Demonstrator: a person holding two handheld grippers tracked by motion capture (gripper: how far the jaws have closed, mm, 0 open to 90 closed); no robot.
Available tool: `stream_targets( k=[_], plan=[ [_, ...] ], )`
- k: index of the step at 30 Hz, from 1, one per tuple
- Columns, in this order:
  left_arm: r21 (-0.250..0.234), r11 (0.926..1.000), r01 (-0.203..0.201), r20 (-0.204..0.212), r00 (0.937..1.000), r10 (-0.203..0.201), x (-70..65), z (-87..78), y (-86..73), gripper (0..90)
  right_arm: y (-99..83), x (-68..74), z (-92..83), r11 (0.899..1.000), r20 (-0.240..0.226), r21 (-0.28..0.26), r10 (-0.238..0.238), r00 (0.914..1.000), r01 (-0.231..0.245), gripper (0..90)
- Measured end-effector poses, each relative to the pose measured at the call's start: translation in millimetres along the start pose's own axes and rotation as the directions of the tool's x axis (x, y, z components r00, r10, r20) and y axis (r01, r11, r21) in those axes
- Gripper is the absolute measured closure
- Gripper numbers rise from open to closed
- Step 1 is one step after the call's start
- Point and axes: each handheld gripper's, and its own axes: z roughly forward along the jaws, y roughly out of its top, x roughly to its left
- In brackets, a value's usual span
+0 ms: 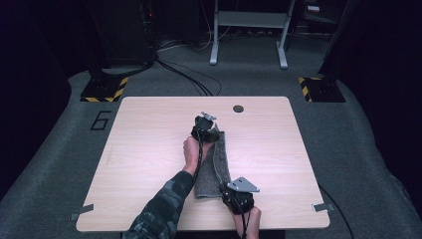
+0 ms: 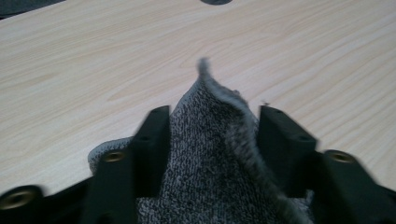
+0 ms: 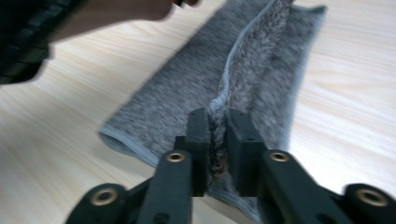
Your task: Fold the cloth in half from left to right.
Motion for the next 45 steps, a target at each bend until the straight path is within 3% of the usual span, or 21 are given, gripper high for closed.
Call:
stream_targets(
  k=[4, 9, 12, 19, 20, 26, 28, 30, 31, 34, 37, 44, 45],
  plan=[
    [-0.019, 0.9998, -0.005, 0.019, 0.9998, 0.005, 1.2, -9.7, 1.8, 26.7, -6.1, -13.6, -3.9, 0.999, 0.028, 0.022, 0.036, 0.999, -0.037, 65.0],
    [-0.027, 0.9996, -0.004, 0.032, 0.9995, 0.005, 6.0, -25.7, -3.8, 22.6, -10.5, -34.6, -13.8, 0.994, 0.066, 0.036, 0.1, 0.9928, -0.103, 49.0],
    [-0.002, 0.9997, -0.024, 0.041, 0.9989, 0.024, 11.2, -37.2, -14.9, 20.9, -9.3, -47.3, -17.1, 0.991, 0.074, 0.044, 0.12, 0.9901, -0.123, 39.8],
    [0.023, 0.9997, -0.012, 0.067, 0.9977, 0.01, 18.9, -56.5, -53.3, 17.9, 0.8, -54.4, -3.1, 0.993, 0.06, 0.098, 0.065, 0.9961, -0.071, 28.7],
    [0.016, 0.9999, 0.003, 0.071, 0.9975, -0.004, 18.9, -58.9, -61.7, 17.3, 2.1, -55.2, -0.8, 0.993, 0.055, 0.106, 0.056, 0.9969, -0.061, 28.1],
    [0.049, 0.9988, 0.001, 0.111, 0.9938, -0.007, 12.2, -74.4, -100.5, 16.3, 7.0, -60.0, 13.9, 0.99, 0.051, 0.135, 0.041, 0.9978, -0.048, 24.7],
    [0.062, 0.9978, -0.023, 0.129, 0.9916, 0.015, 5.5, -80.6, -112.1, 16.3, 7.3, -60.8, 17.5, 0.989, 0.054, 0.145, 0.031, 0.998, -0.039, 24.3],
    [0.057, 0.9982, -0.018, 0.146, 0.9893, 0.009, -1.8, -86.3, -123.8, 16.3, 7.5, -61.0, 19.7, 0.988, 0.054, 0.151, 0.023, 0.9983, -0.031, 23.7],
    [0.067, 0.997, -0.038, 0.153, 0.9879, 0.028, -5.0, -89.0, -128.9, 16.1, 7.5, -60.6, 20.3, 0.988, 0.055, 0.152, 0.022, 0.9982, -0.03, 23.3],
    [0.085, 0.9944, -0.063, 0.154, 0.9869, 0.049, -14.4, -94.1, -142.4, 15.9, 6.4, -60.7, 20.9, 0.987, 0.049, 0.16, 0.023, 0.9985, -0.031, 21.9],
    [0.098, 0.9901, -0.1, 0.147, 0.9855, 0.085, -21.1, -96.8, -151.5, 16.0, 3.9, -58.6, 20.9, 0.984, 0.043, 0.176, 0.019, 0.9989, -0.026, 21.7],
    [0.095, 0.9866, -0.133, 0.132, 0.9841, 0.119, -22.4, -102.9, -158.5, 16.0, -3.4, -48.3, 17.6, 0.978, 0.039, 0.209, -0.015, 0.9991, 0.006, 23.1],
    [0.095, 0.9882, -0.12, 0.13, 0.9858, 0.107, -23.2, -103.6, -159.5, 16.0, -4.3, -45.0, 16.2, 0.977, 0.039, 0.212, -0.014, 0.9991, 0.005, 23.3]
  ],
)
